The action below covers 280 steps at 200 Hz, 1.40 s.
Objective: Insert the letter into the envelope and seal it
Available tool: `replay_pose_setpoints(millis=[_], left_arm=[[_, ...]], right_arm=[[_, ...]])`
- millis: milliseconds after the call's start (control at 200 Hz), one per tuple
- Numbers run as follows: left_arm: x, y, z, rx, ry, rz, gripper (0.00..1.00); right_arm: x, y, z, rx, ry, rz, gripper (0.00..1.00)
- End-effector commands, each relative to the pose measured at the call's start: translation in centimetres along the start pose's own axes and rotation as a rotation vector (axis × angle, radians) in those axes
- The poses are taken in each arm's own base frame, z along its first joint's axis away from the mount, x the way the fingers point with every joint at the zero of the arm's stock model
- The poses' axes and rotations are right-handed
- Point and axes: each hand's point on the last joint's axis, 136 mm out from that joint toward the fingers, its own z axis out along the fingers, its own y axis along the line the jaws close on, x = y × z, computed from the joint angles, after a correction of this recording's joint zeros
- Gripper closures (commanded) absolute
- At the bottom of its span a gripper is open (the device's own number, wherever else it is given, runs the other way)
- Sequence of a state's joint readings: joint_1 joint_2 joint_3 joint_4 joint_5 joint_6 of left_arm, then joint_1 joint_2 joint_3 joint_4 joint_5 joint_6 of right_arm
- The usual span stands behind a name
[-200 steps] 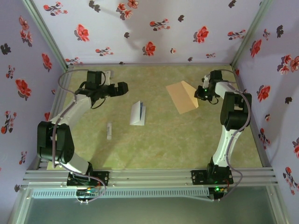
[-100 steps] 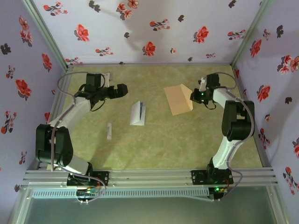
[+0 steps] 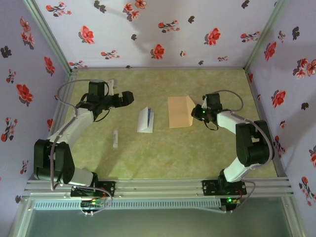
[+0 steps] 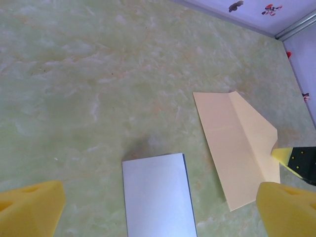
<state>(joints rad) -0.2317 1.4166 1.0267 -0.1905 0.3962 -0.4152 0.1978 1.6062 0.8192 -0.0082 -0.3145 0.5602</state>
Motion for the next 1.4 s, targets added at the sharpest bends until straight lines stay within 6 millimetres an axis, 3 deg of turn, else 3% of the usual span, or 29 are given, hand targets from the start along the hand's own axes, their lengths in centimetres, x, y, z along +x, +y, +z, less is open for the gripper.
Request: replay_pose_setpoints(millis=[0, 275, 550, 680, 785, 910, 1025, 1305, 1395], left_arm=[[0.1, -0.7, -0.6, 0.021, -0.021, -0.004, 0.0], [0.5, -0.6, -0.9, 0.028, -0.036, -0.034, 0.0], [0.7, -0.5, -0.9, 0.028, -0.041, -0.055, 0.0], [0.8, -0.5, -0.9, 0.03, -0.043, -0.06, 0.0], [0.7, -0.4, -1.0, 0.024, -0.051, -0.062, 0.0], [0.6, -0.2, -1.2, 0.014, -0.062, -0.059, 0.0], [0.4, -0.2, -1.2, 0.01, -0.069, -0.059, 0.0], [-0.9, 1.2, -2.0, -0.077, -0.162, -0.085, 0.0], [-1.3, 1.2, -2.4, -0.082, -0.189, -0.078, 0.0]], right_arm=[[-0.3, 0.4, -0.5, 0.002, -0.066, 0.025, 1.0], [2.6, -0.5, -0.8, 0.014, -0.081, 0.062, 0.99], [3.8, -0.6, -1.0, -0.003, -0.088, 0.084, 0.89], [3.7, -0.3, -1.5, -0.007, -0.096, 0.079, 0.71], [3.2, 0.2, -2.3, -0.006, -0.107, 0.063, 0.45], [2.1, 0.8, -4.0, 0.011, -0.145, 0.04, 0.31], [0.8, 1.1, -5.6, 0.038, -0.208, 0.007, 0.01], [-1.9, 3.1, -8.2, 0.014, -0.321, -0.083, 0.01], [-2.2, 3.0, -8.8, 0.007, -0.368, -0.062, 0.01]])
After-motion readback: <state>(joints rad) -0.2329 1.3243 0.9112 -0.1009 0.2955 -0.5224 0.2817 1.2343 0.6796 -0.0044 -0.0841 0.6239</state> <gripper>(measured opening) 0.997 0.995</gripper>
